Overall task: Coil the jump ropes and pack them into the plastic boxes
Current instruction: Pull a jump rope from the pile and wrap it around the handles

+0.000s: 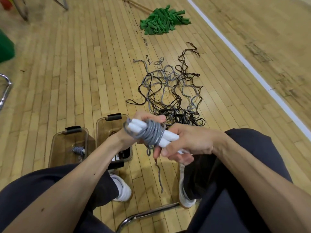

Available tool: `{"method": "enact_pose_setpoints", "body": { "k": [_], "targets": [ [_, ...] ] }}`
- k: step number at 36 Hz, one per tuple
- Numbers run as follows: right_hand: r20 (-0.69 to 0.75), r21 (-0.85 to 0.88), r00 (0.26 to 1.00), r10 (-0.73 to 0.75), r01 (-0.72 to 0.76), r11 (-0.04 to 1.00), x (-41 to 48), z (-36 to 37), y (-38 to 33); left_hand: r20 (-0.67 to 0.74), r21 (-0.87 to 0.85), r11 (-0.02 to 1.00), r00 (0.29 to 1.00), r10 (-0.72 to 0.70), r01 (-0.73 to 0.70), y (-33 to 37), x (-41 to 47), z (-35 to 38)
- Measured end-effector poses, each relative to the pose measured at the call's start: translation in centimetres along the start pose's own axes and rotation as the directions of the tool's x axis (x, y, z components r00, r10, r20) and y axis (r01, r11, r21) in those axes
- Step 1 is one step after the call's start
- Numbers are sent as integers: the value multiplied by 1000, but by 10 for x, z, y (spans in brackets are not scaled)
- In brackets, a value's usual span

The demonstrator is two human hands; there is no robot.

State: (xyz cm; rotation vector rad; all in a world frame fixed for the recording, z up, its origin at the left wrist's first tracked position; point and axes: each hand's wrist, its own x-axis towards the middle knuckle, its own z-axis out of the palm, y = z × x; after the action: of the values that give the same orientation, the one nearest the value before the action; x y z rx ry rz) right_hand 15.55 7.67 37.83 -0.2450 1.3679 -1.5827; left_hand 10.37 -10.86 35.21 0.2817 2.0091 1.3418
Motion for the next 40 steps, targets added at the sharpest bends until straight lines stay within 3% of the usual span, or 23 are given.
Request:
{"method": "enact_pose_setpoints", "body": {
  "k": [2,7,14,26,32,34,37,40],
  "targets": [
    [-86,-10,995,-44,44,999,-2,-3,0,-6,-12,999,999,-38,38,-2,-6,0],
    [-288,-2,951,-111,115,993,-4,-6,-3,-46,-87,996,999,14,-18,8,-8,3],
    [-570,59,806,-157,231,971,-3,-19,-5,24,-143,990,1000,19,-16,1,-3,7],
    [-757,-49,647,-95,89,995,6,-25,7,134,-103,991,989,-69,83,-1,-9,6],
    [-803,-113,593,-65,-44,993,14,-26,14,89,145,986,992,-94,81,-1,-11,10],
    [-801,-120,597,-41,-94,988,16,-27,17,48,377,926,998,-45,23,-1,-13,12],
    [-767,-149,642,12,-195,969,19,-26,19,42,730,675,993,109,-105,1,-15,8],
    [-682,-146,717,143,-325,934,23,-23,21,95,863,471,975,203,-182,4,-19,-2]
  ]
}}
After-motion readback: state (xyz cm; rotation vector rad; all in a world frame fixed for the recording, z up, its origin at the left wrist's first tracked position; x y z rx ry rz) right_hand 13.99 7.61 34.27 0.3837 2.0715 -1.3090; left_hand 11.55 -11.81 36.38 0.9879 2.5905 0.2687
